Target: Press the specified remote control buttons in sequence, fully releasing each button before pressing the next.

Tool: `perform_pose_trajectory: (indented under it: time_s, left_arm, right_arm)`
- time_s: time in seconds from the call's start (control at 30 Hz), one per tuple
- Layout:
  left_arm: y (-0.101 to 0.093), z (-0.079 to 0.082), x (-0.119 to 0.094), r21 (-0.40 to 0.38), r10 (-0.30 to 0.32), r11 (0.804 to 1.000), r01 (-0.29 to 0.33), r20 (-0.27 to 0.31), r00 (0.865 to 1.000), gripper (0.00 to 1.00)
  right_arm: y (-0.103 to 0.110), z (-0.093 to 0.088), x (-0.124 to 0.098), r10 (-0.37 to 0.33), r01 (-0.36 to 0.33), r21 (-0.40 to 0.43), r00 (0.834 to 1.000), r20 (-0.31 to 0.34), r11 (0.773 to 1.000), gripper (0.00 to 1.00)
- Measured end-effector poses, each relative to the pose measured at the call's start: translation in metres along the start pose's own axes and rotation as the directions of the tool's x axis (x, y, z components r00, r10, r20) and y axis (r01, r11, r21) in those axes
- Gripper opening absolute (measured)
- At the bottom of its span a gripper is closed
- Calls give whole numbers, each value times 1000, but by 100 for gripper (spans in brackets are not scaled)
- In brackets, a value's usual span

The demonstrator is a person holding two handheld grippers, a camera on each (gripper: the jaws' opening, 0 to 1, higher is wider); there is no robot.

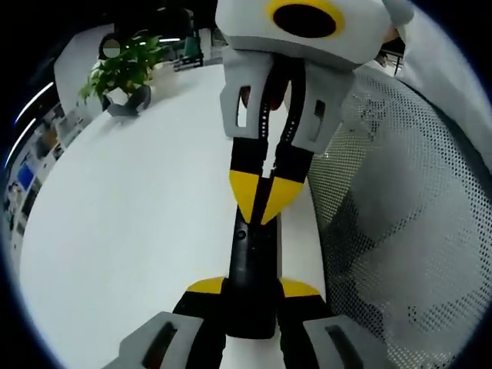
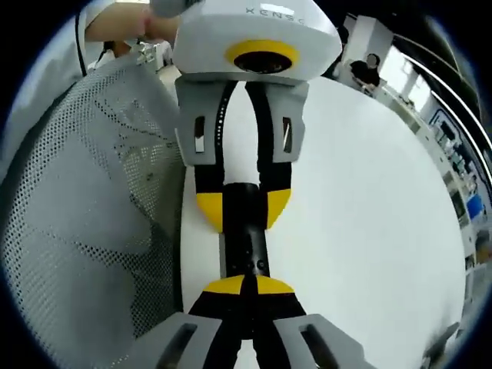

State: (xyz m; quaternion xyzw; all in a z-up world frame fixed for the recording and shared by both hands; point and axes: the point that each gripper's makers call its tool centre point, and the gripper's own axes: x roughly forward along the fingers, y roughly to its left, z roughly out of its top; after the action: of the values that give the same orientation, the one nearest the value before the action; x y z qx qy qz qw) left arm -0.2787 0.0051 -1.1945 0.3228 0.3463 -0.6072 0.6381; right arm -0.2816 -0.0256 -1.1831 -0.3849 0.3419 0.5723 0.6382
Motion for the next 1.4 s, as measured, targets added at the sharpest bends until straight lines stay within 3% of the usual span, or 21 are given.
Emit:
perform_pose_trajectory:
  time_s: [0.23, 0.4, 0.6, 0.73, 0.9, 1.1, 1.23, 1.4]
  left_arm:
    - [0, -2, -1, -15, 5, 1000, -4, 20, 1000, 24]
    - [0, -2, -1, -16, 4, 1000, -4, 13, 1000, 24]
    - [0, -2, -1, -15, 4, 1000, -3, 20, 1000, 24]
    - [0, -2, -1, -15, 1, 1000, -1, 13, 1000, 24]
    - [0, -2, -1, -25, 6, 1000, -6, 8, 1000, 24]
    - [0, -1, -1, -34, 12, 999, -11, 13, 1000, 24]
    - [0, -1, -1, -36, 14, 999, -14, 3, 1000, 24]
    - [0, -1, -1, -36, 16, 999, -16, -2, 1000, 24]
  right_arm:
    - [1, -1, -1, 27, -27, 22, 1000, -1, 999, 0]
    - [1, -1, 2, 24, -24, -36, 1000, -20, 999, 0]
    - [-1, -1, 1, 48, -48, 79, 999, 0, 996, 0]
    - [0, -1, 0, 60, -60, 57, 998, 6, 997, 0]
    - [1, -6, -3, 81, -81, 100, 997, 9, 992, 0]
    - [3, -12, -6, 67, -67, 95, 998, 0, 993, 0]
    - [3, -10, -3, 46, -45, 36, 998, -39, 998, 0]
    - [2, -10, -3, 33, -30, 55, 998, -52, 998, 0]
